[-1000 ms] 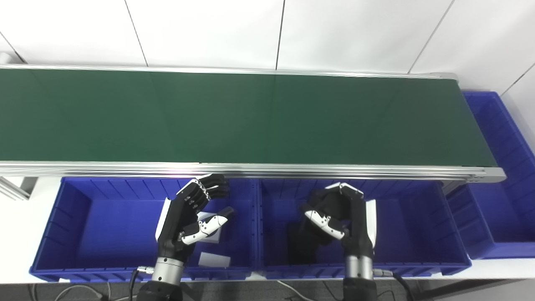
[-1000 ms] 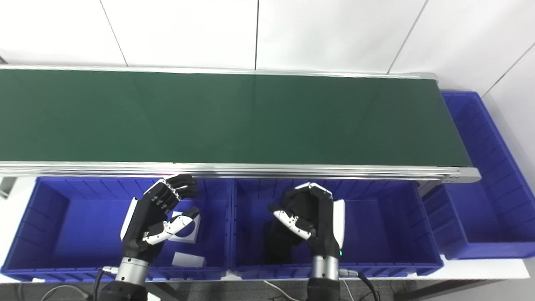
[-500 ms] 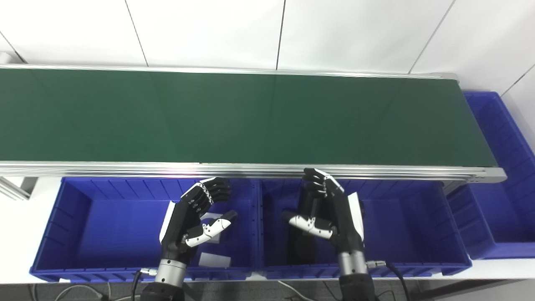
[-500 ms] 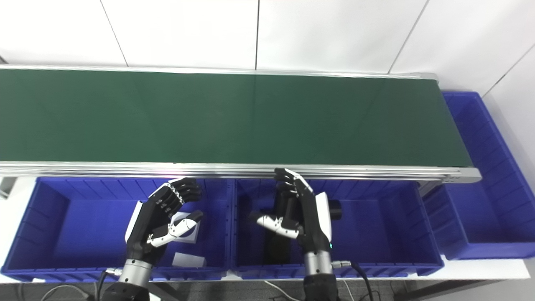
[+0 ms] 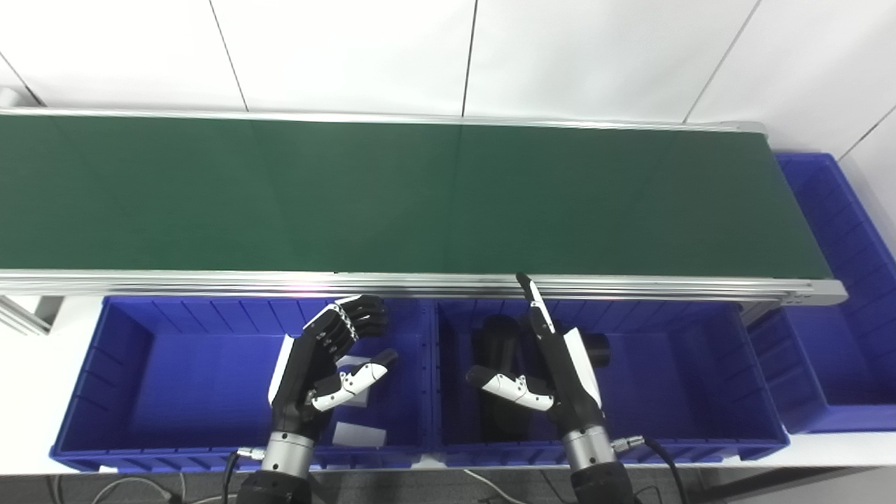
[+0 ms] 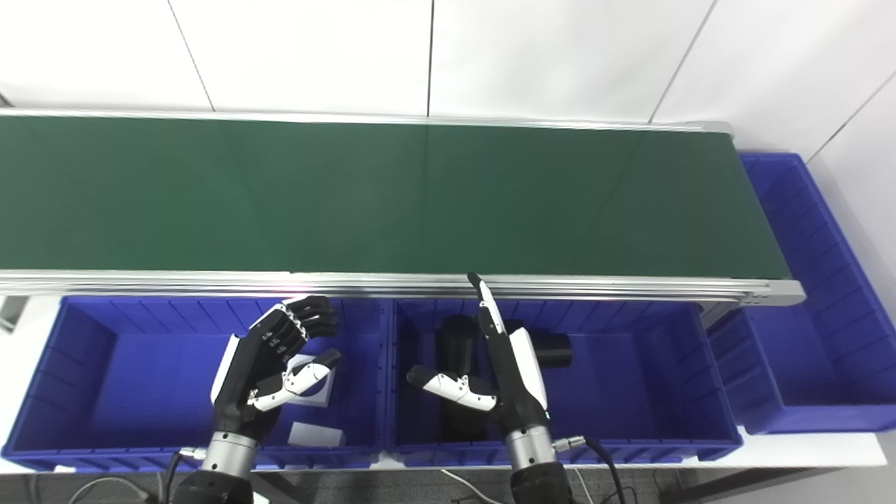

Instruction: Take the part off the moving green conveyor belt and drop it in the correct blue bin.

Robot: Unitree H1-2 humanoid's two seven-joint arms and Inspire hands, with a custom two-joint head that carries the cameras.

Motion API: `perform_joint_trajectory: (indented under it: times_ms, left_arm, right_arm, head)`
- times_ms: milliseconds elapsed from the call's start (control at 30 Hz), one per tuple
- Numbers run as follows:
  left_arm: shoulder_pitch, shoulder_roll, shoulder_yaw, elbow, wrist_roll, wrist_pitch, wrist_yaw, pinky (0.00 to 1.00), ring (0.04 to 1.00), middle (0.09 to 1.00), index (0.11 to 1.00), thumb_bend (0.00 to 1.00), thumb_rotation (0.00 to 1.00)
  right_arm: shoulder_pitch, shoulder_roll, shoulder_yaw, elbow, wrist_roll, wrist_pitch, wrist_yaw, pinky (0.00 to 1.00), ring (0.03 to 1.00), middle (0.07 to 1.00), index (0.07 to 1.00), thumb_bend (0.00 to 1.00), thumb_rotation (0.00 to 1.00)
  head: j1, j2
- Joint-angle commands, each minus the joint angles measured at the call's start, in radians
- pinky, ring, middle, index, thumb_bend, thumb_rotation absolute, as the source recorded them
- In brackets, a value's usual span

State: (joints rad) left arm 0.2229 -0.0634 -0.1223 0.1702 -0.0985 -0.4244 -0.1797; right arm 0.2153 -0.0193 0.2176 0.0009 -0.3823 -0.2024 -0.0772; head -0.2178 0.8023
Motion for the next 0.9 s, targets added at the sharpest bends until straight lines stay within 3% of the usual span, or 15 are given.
perform_joint_trajectory:
  times_ms: [0,100,267,400,600,867]
  left_arm:
    - [-0.012,-0.011,-0.005,-0.008,0.017,-0.045,0.003,0.66,0.646,0.672,0.672,0.57,0.00]
    - [-0.014,-0.015,-0.004,0.002,0.019,-0.044,0.002,0.66,0.649,0.672,0.673,0.57,0.00]
    - [-0.026,-0.025,0.009,0.040,0.011,-0.045,-0.007,0.65,0.646,0.668,0.674,0.56,0.00]
    - [-0.037,-0.030,0.022,0.067,0.010,-0.045,-0.017,0.65,0.645,0.672,0.674,0.57,0.00]
    - [-0.042,-0.046,0.045,0.077,0.012,-0.045,-0.023,0.63,0.641,0.666,0.670,0.56,0.00]
    - [-0.058,-0.039,0.053,0.091,0.035,-0.046,-0.021,0.65,0.656,0.682,0.687,0.54,0.00]
  right_arm:
    - [0.000,-0.007,-0.007,-0.042,0.005,-0.037,-0.010,0.94,1.000,1.000,1.000,0.95,0.50]
    - [0.009,-0.010,-0.015,-0.040,0.004,-0.080,-0.035,0.93,1.000,1.000,1.000,0.90,0.45]
    - [0.020,-0.013,-0.026,-0.018,0.013,-0.171,-0.071,0.88,0.962,0.998,0.990,0.77,0.32]
    - [0.016,-0.022,-0.032,0.017,0.020,-0.215,-0.080,0.83,0.920,0.966,0.967,0.74,0.30]
    - [-0.008,-0.022,-0.046,0.075,0.046,-0.218,-0.074,0.72,0.842,0.892,0.916,0.69,0.30]
    - [-0.064,-0.024,-0.036,0.206,0.082,-0.266,-0.084,0.69,0.814,0.873,0.873,0.68,0.24]
  head:
    - [0.005,-0.008]
    - [0.013,-0.020]
    - [0.037,-0.076]
    - [0.052,-0.116]
    - [0.088,-0.147]
    - [0.106,-0.177]
